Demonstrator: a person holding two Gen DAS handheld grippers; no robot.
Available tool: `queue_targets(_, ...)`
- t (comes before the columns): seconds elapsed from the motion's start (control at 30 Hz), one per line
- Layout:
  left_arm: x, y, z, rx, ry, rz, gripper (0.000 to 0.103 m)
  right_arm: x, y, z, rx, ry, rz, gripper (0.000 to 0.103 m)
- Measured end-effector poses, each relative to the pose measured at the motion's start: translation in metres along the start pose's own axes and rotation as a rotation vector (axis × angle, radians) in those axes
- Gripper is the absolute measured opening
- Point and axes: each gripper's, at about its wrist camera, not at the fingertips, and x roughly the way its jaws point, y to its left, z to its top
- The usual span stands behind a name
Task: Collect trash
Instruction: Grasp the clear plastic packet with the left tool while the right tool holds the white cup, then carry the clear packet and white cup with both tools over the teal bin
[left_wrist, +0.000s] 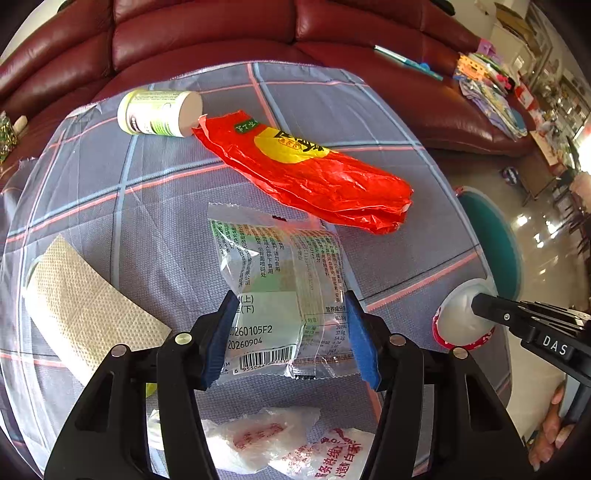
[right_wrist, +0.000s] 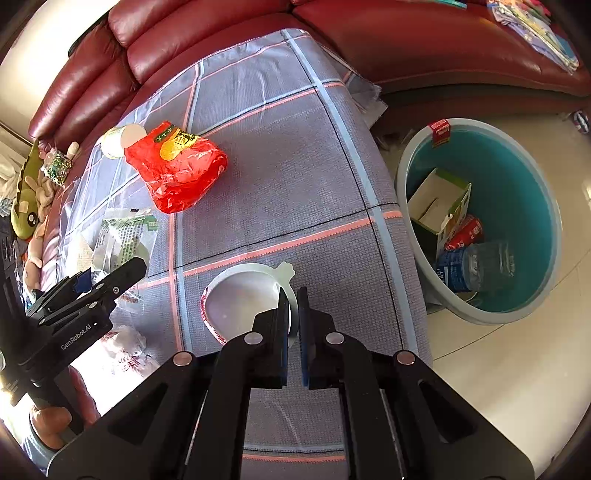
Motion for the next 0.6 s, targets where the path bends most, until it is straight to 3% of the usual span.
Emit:
queue_targets(0.3,-0.023,0.006,-0.008,-0.005,-0.026,0.000,0.058,-0.009,0.003,-0.001,-0.006,-0.019,0.025,0.005)
queue_targets(0.6,-0.045,-0.010,-0.012,0.034,-0.067,-0.051,0.058,-0.024,-0.011,-0.001,0.022,-0.060,0.038,0.005)
